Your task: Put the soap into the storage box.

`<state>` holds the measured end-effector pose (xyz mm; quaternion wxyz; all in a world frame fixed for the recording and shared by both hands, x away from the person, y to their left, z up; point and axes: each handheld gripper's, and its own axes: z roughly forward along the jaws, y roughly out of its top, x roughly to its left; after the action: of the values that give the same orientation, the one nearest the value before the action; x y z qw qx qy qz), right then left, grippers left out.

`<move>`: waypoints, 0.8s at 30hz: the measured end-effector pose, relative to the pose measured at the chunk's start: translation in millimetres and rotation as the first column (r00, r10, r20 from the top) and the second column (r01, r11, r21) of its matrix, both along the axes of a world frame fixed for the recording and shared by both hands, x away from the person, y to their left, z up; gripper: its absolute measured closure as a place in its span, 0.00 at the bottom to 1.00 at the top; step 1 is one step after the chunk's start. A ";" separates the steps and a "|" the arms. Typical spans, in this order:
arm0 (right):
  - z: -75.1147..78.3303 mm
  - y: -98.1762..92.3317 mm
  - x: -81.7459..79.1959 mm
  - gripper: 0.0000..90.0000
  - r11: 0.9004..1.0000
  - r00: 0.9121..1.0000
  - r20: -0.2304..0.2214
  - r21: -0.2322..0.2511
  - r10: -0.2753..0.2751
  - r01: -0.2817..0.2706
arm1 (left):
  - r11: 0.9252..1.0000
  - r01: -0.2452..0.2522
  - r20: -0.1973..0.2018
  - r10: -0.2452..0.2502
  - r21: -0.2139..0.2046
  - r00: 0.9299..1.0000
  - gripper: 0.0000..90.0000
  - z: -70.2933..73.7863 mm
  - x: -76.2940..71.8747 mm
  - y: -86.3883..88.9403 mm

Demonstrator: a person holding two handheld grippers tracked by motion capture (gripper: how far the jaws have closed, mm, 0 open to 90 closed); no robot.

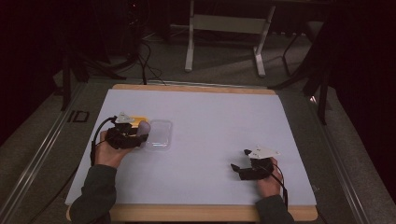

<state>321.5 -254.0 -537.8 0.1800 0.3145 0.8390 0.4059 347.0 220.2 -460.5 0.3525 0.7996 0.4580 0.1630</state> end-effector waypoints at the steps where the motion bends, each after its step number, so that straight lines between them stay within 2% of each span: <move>1: 0.0 0.0 0.0 0.19 1.000 1.000 0.000 0.000 0.001 -0.001 | 1.000 -0.005 -0.001 0.005 0.000 1.000 0.56 0.1 0.3 0.5; 11: -0.1 0.1 0.1 0.19 1.000 1.000 0.001 0.000 0.002 -0.002 | 0.999 -0.048 -0.007 0.048 -0.003 0.999 0.56 1.6 3.3 5.4; 15: -0.1 0.2 0.1 0.19 1.000 1.000 0.001 0.000 0.001 -0.001 | 0.997 -0.083 -0.006 0.083 -0.008 0.997 0.55 2.9 4.9 7.9; 20: -0.1 0.1 0.1 0.19 1.000 1.000 0.001 -0.001 0.002 -0.002 | 0.993 -0.117 -0.005 0.118 0.018 0.993 0.56 3.1 6.7 8.2; 24: -0.1 0.1 0.1 0.19 1.000 1.000 0.001 -0.001 0.001 -0.001 | 0.989 -0.147 -0.007 0.147 0.023 0.989 0.56 2.1 8.4 9.1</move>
<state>321.5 -253.9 -537.9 0.1801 0.3138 0.8392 0.4059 355.4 229.3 -458.3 0.3284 0.7684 0.5153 0.1902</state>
